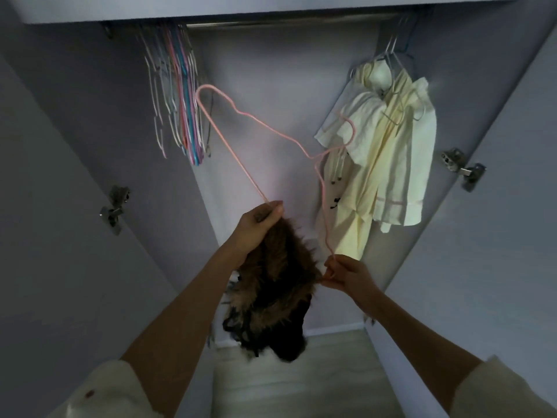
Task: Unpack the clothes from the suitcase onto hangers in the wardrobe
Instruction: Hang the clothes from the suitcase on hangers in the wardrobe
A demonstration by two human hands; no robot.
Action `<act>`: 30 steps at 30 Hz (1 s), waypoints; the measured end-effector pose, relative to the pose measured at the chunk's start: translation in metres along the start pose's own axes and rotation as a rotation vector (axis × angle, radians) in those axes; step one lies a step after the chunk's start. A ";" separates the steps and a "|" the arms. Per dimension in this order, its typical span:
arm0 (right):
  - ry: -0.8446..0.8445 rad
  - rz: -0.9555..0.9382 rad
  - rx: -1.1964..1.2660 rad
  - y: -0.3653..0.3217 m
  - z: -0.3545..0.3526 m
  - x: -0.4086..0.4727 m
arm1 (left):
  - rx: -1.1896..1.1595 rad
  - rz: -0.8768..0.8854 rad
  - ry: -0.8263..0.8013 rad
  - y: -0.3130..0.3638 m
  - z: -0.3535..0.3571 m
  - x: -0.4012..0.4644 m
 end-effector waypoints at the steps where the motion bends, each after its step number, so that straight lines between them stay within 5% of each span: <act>1: -0.011 -0.001 -0.020 -0.002 -0.004 0.000 | 0.015 0.028 0.005 0.006 0.003 0.000; 7: -0.148 0.005 -0.102 -0.046 -0.014 0.009 | 0.117 0.108 -0.060 0.029 0.029 0.001; 13: -0.113 -0.154 0.369 -0.153 0.002 0.016 | 0.287 0.192 -0.130 0.048 0.036 -0.004; 20: -0.070 -0.463 0.043 -0.191 0.029 0.002 | 0.431 0.232 0.119 0.071 -0.015 -0.005; 25: -0.285 -0.407 0.313 -0.203 0.060 0.004 | 0.527 0.205 0.324 0.085 -0.049 -0.003; 30: -0.119 -0.498 0.359 -0.226 0.063 0.007 | 0.325 0.226 0.325 0.098 -0.062 -0.009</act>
Point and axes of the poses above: each hand's wrist, its own x-axis towards the middle knuckle, its own z-axis out of the palm, y = z × x, the point moved 9 cm from there along x, towards the middle knuckle, and after that the axes turned 6 degrees about -x, right-handed, at the moved point
